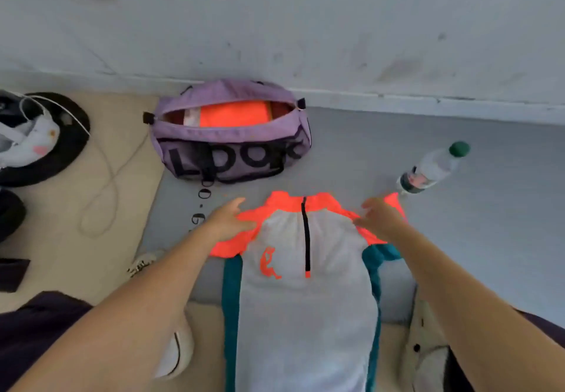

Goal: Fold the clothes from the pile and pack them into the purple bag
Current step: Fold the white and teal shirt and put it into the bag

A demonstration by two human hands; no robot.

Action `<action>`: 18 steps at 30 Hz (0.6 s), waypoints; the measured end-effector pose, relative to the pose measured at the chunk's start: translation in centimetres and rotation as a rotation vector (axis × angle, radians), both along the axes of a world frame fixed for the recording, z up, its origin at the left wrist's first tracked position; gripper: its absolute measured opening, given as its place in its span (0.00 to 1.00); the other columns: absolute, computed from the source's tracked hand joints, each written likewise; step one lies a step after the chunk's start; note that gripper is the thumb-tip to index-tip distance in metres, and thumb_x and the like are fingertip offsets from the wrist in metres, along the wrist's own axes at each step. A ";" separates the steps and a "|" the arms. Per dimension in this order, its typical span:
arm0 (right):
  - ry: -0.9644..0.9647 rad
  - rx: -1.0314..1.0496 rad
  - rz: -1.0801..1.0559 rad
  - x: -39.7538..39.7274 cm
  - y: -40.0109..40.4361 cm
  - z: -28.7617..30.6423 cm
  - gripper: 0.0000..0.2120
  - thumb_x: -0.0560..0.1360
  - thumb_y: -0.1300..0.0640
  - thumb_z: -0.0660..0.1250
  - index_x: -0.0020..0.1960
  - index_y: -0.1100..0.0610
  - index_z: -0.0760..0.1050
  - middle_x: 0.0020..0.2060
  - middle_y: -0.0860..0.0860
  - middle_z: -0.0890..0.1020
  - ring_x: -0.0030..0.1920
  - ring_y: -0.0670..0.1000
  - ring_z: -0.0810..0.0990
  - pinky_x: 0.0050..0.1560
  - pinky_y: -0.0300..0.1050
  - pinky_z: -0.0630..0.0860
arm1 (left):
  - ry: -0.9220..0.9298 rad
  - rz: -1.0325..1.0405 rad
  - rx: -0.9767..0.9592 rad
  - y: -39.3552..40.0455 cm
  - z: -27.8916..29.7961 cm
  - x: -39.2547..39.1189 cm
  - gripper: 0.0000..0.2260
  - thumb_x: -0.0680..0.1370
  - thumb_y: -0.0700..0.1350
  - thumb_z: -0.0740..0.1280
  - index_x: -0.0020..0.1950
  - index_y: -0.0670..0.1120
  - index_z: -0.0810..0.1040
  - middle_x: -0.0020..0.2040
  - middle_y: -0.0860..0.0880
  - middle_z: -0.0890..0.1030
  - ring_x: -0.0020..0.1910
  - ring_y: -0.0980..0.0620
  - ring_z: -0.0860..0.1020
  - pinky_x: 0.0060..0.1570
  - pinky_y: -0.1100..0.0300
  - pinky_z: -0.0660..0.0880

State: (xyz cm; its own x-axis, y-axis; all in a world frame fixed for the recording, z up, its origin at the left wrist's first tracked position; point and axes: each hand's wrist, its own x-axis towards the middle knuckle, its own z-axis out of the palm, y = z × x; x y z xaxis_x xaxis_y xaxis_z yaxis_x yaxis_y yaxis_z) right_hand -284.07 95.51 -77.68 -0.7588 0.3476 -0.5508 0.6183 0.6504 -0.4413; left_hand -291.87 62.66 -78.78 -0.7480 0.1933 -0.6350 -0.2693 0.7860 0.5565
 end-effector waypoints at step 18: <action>0.144 0.360 0.085 -1.4 1.0 -13.1 0.28 0.65 0.32 0.71 0.54 0.52 0.79 0.54 0.56 0.75 0.59 0.60 0.69 0.56 0.55 0.64 | 0.201 0.045 -0.140 -1.3 -12.7 -2.0 0.22 0.68 0.51 0.77 0.31 0.49 0.63 0.28 0.53 0.66 0.28 0.54 0.64 0.30 0.57 0.61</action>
